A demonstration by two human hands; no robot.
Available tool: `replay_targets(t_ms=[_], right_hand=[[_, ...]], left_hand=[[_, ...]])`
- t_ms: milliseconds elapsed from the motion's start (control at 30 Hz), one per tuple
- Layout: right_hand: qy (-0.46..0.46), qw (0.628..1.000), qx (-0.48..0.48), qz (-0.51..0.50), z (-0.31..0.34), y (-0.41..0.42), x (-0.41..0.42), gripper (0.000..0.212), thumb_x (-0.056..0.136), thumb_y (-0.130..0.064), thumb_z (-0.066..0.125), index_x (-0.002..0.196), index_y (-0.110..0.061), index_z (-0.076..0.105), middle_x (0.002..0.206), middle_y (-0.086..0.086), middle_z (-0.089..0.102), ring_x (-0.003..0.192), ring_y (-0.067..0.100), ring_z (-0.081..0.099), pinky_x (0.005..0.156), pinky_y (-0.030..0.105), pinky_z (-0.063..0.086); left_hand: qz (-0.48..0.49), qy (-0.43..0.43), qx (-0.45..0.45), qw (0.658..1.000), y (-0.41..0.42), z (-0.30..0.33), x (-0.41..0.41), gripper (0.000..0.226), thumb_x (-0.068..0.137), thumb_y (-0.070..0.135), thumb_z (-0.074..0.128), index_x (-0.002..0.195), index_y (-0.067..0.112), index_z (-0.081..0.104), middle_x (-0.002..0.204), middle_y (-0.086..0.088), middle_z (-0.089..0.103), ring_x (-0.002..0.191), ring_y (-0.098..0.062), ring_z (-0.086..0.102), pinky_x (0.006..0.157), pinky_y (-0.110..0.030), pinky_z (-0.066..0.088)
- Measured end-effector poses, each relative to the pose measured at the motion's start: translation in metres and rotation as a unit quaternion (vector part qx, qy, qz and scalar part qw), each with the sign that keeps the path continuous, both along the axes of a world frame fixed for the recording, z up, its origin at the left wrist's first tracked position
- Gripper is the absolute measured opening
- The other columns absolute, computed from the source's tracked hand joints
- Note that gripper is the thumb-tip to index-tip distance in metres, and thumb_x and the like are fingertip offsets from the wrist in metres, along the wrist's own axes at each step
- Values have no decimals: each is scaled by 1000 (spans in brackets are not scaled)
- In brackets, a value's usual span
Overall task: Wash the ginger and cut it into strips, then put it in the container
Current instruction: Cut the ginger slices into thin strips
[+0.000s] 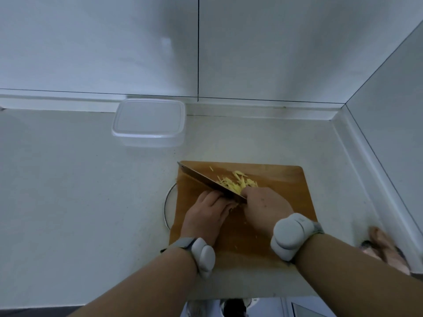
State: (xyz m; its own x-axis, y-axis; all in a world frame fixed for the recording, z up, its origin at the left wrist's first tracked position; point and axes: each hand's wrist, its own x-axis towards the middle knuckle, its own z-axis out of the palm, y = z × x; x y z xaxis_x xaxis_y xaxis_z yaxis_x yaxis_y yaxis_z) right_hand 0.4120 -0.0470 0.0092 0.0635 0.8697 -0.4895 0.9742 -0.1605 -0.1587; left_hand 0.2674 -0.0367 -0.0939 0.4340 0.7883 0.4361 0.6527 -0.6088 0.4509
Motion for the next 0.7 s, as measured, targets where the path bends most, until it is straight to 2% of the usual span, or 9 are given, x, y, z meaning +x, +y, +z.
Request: replay_targets(t_ms=[100, 167, 233, 433, 633, 700], right_hand=[[17, 1000, 8, 0, -1, 1, -1, 20, 99, -8, 44, 109, -16, 58, 86, 3, 60, 73, 22, 59, 63, 32, 52], [16, 1000, 1, 3, 3, 5, 3, 19, 98, -9, 44, 105, -12, 62, 82, 4, 59, 64, 20, 52, 55, 26, 43], [5, 1000, -7, 4, 7, 8, 5, 20, 97, -11, 47, 98, -10, 67, 83, 7, 65, 61, 20, 52, 52, 25, 40], [13, 1000, 13, -14, -7, -2, -1, 17, 99, -11, 45, 104, -17, 60, 88, 4, 62, 75, 23, 61, 66, 33, 54], [8, 1000, -8, -12, 4, 5, 7, 19, 96, -11, 48, 95, -12, 67, 87, 9, 68, 67, 22, 60, 58, 28, 49], [10, 1000, -13, -19, 0, 2, 4, 18, 96, -11, 48, 97, -13, 65, 85, 7, 66, 70, 22, 63, 61, 30, 51]], left_hand=[[1, -1, 1, 1000, 1, -2, -1, 30, 92, 32, 47, 97, 16, 72, 100, -2, 66, 93, -18, 52, 68, -27, 51], [1, -1, -4, 1000, 0, -2, -1, 29, 91, 32, 48, 96, 17, 72, 101, -1, 65, 95, -18, 53, 69, -27, 52], [5, 1, -7, 1000, 1, -2, 0, 28, 90, 32, 49, 94, 17, 72, 100, 0, 65, 95, -16, 52, 68, -27, 53], [0, -1, -2, 1000, 2, 0, 0, 27, 90, 31, 49, 97, 19, 72, 101, -1, 65, 93, -17, 52, 68, -25, 49], [8, 4, -15, 1000, 0, 0, -1, 27, 90, 32, 49, 96, 17, 71, 102, -1, 65, 94, -18, 53, 66, -29, 53], [8, 6, -11, 1000, 0, 1, -1, 27, 91, 32, 49, 96, 17, 71, 102, -2, 65, 94, -18, 53, 67, -28, 51]])
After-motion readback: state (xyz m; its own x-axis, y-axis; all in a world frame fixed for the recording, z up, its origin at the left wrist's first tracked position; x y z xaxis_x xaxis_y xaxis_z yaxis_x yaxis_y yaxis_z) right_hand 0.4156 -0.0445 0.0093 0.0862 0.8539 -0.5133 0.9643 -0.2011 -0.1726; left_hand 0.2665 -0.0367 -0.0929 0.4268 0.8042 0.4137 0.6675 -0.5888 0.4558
